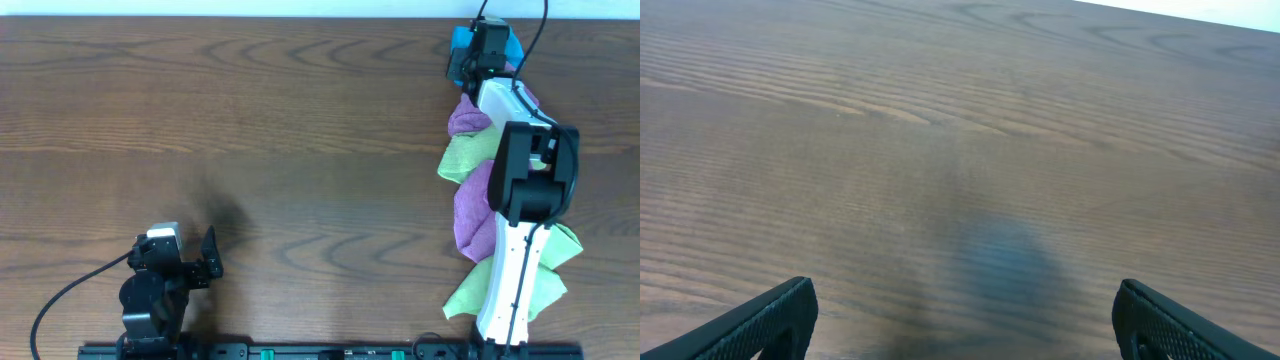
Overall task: Fold the cloth
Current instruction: 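Reach the right gripper to the top blue cloth and grasp it, then lift the blue cloth with the right gripper and pull it left toward the table center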
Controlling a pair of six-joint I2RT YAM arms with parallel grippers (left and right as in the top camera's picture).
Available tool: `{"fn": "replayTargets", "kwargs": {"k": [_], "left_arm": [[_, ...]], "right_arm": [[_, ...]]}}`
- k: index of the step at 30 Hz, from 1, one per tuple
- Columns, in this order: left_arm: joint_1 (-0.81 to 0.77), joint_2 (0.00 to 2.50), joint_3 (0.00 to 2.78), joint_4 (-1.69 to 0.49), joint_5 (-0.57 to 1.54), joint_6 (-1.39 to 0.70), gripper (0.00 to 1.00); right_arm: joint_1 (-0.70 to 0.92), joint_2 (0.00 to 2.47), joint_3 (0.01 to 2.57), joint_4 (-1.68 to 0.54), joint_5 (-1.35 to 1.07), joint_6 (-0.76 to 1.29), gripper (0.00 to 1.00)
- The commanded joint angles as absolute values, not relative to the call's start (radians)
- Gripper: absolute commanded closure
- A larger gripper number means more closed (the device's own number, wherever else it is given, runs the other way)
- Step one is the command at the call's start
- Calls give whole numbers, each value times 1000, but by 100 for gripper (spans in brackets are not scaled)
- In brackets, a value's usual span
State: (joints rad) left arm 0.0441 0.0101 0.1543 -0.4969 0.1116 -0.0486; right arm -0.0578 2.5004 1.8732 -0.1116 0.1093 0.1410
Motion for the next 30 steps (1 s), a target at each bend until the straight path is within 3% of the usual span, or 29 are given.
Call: {"fn": "replayTargets", "kwargs": {"k": [1, 7, 15, 17, 20, 21, 22, 23, 24, 30], "left_arm": [[47, 5, 138, -497, 101, -49, 5], [47, 5, 138, -497, 101, -49, 5], [47, 5, 138, -497, 101, -49, 5], [47, 5, 138, -497, 101, -49, 5], [47, 5, 138, -497, 101, -49, 4], [47, 5, 138, -497, 101, -49, 5], [47, 5, 138, -497, 101, -49, 5], [47, 5, 138, -497, 101, -49, 5], [47, 5, 138, -497, 101, -49, 5], [47, 5, 138, -497, 101, -49, 5]], "right_arm": [[-21, 2517, 1897, -122, 100, 144, 99], [59, 2511, 1973, -184, 71, 131, 99], [169, 2506, 2180, -444, 93, 72, 98], [180, 2506, 2216, -503, 165, 73, 91], [179, 2506, 2232, -572, 222, 72, 99], [176, 2506, 2232, -595, 221, 73, 89], [175, 2506, 2232, -613, 221, 73, 63], [174, 2506, 2232, -636, 221, 67, 21], [171, 2506, 2232, -664, 221, 42, 1], [147, 2494, 2232, -778, 221, 68, 1]]}}
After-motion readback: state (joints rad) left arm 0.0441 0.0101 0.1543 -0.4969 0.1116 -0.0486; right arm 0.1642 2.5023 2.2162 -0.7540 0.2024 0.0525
